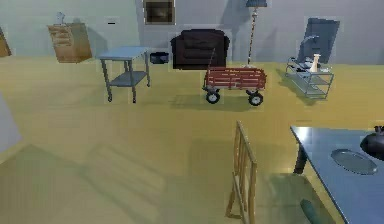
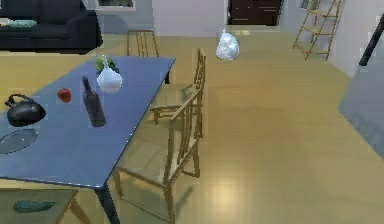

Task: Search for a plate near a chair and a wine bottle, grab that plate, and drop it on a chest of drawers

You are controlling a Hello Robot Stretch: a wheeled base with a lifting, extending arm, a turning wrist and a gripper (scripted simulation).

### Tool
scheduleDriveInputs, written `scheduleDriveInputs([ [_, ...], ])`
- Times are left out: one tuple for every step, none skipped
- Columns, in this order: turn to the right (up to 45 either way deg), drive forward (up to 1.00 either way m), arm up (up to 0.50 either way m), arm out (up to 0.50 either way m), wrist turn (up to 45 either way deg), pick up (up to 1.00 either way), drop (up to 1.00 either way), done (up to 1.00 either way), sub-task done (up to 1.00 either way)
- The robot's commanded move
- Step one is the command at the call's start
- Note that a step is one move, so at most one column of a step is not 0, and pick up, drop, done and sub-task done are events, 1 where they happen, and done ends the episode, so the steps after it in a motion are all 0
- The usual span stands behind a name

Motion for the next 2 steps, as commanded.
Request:
scheduleDriveInputs([
  [-42.0, 0.00, 0.00, 0.00, 0.0, 0.00, 0.00, 0.00, 0.00],
  [45.0, 0.00, 0.00, 0.00, 0.0, 0.00, 0.00, 0.00, 0.00],
])
